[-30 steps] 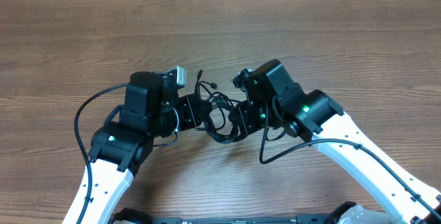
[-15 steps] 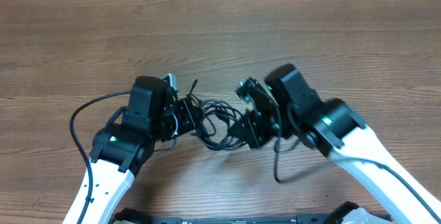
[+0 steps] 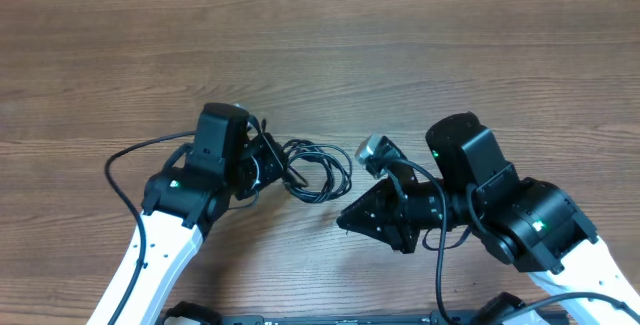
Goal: Untangle cables
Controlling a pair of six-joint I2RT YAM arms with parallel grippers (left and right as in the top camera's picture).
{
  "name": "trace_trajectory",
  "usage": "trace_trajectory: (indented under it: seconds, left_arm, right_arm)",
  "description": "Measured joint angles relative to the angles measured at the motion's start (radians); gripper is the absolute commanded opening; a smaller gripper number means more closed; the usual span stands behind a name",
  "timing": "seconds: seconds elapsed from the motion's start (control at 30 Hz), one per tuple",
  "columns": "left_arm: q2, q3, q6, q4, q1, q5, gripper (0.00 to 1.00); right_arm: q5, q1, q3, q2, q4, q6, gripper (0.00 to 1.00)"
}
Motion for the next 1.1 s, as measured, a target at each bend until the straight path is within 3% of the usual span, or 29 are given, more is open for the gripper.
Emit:
trace_trajectory:
  seconds: [0.2, 0.4, 0.87, 1.1]
  left_arm:
    - [0.003, 0.000, 0.191, 0.092, 0.000, 0.164, 0.04]
    - [0.003, 0.000, 0.338, 0.097, 0.000, 0.288, 0.04]
    - [0.003, 0.000, 0.399, 0.144, 0.001, 0.350, 0.04]
    - [0.003, 0.000, 0.400, 0.190, 0.002, 0.400, 0.04]
  right_arm:
    - [0.182, 0.001, 0.000, 0.066, -0.016, 0.069, 0.30]
    - [0.311, 0.001, 0.000, 0.156, -0.010, 0.112, 0.27]
    - [0.401, 0.001, 0.000, 0.260, 0.037, 0.238, 0.18]
    - [0.422, 0.001, 0.000, 0.282, 0.059, 0.262, 0.04]
